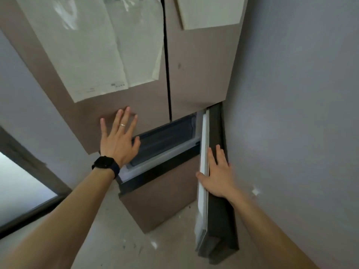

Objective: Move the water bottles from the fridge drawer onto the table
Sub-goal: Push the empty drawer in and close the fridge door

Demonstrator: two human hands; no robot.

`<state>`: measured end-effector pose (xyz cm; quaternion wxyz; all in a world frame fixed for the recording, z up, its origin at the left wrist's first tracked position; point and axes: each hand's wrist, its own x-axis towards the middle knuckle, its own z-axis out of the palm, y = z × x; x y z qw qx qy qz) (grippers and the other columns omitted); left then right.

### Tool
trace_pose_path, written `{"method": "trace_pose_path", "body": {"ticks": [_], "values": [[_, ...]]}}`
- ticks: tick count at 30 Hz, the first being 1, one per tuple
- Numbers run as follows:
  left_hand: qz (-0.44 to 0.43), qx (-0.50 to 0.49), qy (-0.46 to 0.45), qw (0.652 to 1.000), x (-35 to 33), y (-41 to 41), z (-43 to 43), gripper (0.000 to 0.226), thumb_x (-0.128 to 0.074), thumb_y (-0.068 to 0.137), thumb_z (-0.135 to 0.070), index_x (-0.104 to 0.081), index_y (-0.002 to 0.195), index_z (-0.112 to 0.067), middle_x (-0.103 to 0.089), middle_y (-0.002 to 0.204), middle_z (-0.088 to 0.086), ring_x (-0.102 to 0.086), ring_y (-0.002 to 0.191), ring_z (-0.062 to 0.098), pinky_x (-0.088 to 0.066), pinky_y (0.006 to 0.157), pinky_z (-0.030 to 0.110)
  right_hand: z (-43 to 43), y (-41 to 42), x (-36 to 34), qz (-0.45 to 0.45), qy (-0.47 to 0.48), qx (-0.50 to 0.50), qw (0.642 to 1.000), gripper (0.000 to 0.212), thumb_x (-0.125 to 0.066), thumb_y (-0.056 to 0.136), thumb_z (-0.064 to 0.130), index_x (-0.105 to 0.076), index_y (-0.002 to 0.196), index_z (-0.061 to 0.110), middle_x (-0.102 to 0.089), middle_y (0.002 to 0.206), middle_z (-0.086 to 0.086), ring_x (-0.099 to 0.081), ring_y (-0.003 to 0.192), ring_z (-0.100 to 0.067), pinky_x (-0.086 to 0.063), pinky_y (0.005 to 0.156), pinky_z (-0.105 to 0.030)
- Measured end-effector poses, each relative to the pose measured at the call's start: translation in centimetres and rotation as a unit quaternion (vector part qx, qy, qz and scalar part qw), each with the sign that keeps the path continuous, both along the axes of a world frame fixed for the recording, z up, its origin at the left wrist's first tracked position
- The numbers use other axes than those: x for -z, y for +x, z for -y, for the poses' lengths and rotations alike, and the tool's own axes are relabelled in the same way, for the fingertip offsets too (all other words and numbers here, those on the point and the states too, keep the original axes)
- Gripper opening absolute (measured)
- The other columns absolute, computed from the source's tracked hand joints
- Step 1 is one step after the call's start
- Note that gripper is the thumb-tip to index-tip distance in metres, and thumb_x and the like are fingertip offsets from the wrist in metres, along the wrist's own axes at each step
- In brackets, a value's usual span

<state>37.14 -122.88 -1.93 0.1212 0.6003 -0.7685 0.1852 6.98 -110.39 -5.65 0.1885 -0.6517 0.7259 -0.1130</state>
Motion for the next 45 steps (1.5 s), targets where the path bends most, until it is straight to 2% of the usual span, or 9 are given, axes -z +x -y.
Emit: {"method": "trace_pose_path", "body": {"ticks": [5,13,18,22,26,29,31,36,45], "values": [[0.02,-0.017,-0.037,0.999,0.0,4.9,-1.8,0.071,-0.049,0.097,-0.043,-0.021,0.16,-0.024,0.004,0.168,0.0,0.009,0.154,0.018,0.003,0.119,0.064,0.8,6.8,1.3,0.031,-0.046,-0.039,0.998,0.083,-0.036,0.096,0.066,0.004,0.159,0.029,0.025,0.163,0.003,0.028,0.148,-0.021,0.01,0.121,-0.047],[0.094,-0.02,-0.085,0.992,0.0,9.4,-2.6,0.068,-0.041,0.096,-0.041,-0.017,0.16,-0.034,0.003,0.169,0.0,0.004,0.155,0.02,0.01,0.119,0.061,4.4,13.1,3.4,0.049,-0.124,-0.06,0.989,0.077,-0.009,0.091,0.07,-0.009,0.159,0.033,0.017,0.165,0.009,0.029,0.147,-0.021,0.013,0.121,-0.046],[0.101,-0.035,-0.075,0.991,0.5,9.8,-2.2,0.071,-0.042,0.099,-0.044,-0.007,0.16,-0.037,0.009,0.168,-0.002,0.008,0.155,0.02,0.008,0.12,0.062,6.2,15.3,3.8,0.08,-0.144,-0.063,0.984,0.076,-0.013,0.092,0.07,-0.013,0.158,0.032,0.012,0.166,0.006,0.027,0.148,-0.023,0.013,0.12,-0.047],[0.08,-0.034,-0.085,0.993,1.3,9.7,-1.7,0.066,-0.038,0.102,-0.045,-0.008,0.16,-0.036,0.006,0.169,-0.001,0.007,0.155,0.021,-0.001,0.12,0.063,5.7,15.0,5.7,0.173,-0.208,-0.041,0.962,0.084,-0.033,0.092,0.068,-0.009,0.159,0.024,0.013,0.166,0.0,0.015,0.152,-0.02,0.002,0.122,-0.046],[0.066,-0.028,-0.083,0.994,1.7,9.6,-1.4,0.062,-0.035,0.103,-0.045,-0.01,0.16,-0.036,0.005,0.168,-0.001,0.006,0.155,0.02,-0.002,0.12,0.063,4.7,15.3,8.3,0.365,-0.054,0.121,0.922,0.126,-0.029,0.061,0.101,0.012,0.157,0.031,0.021,0.165,0.003,0.009,0.153,-0.021,0.001,0.122,-0.049],[0.073,-0.027,-0.08,0.994,1.7,10.0,-1.2,0.062,-0.036,0.104,-0.043,-0.011,0.16,-0.037,0.003,0.168,-0.002,0.006,0.155,0.02,-0.005,0.119,0.066,5.5,16.6,8.4,0.434,-0.002,0.101,0.895,0.115,-0.038,0.072,0.087,0.02,0.155,0.032,0.022,0.164,0.008,0.008,0.152,-0.016,0.0,0.117,-0.032],[0.072,-0.028,-0.075,0.994,1.7,10.0,-1.2,0.062,-0.035,0.104,-0.043,-0.011,0.16,-0.037,0.002,0.168,-0.001,0.005,0.155,0.021,-0.007,0.119,0.066,6.3,17.4,8.1,0.446,0.005,0.1,0.889,0.109,-0.044,0.077,0.072,0.021,0.154,0.032,0.023,0.163,0.009,0.006,0.151,-0.015,-0.003,0.113,-0.028],[0.077,-0.035,-0.069,0.994,1.9,9.8,-1.3,0.062,-0.034,0.104,-0.044,-0.009,0.16,-0.035,0.002,0.168,0.0,0.01,0.154,0.021,-0.009,0.119,0.066,8.6,19.2,8.6,0.434,0.006,0.112,0.894,0.108,-0.048,0.079,0.072,0.022,0.153,0.037,0.023,0.163,0.008,-0.002,0.153,-0.024,-0.015,0.12,-0.048],[0.08,-0.048,-0.099,0.991,2.4,9.6,-1.2,0.06,-0.038,0.104,-0.041,-0.015,0.159,-0.036,-0.001,0.166,-0.002,0.005,0.153,0.021,-0.008,0.12,0.065,12.2,22.1,8.1,0.458,-0.014,0.128,0.879,0.111,-0.056,0.086,0.064,0.023,0.154,0.027,0.026,0.163,0.001,0.004,0.153,-0.021,-0.013,0.12,-0.039]]}}
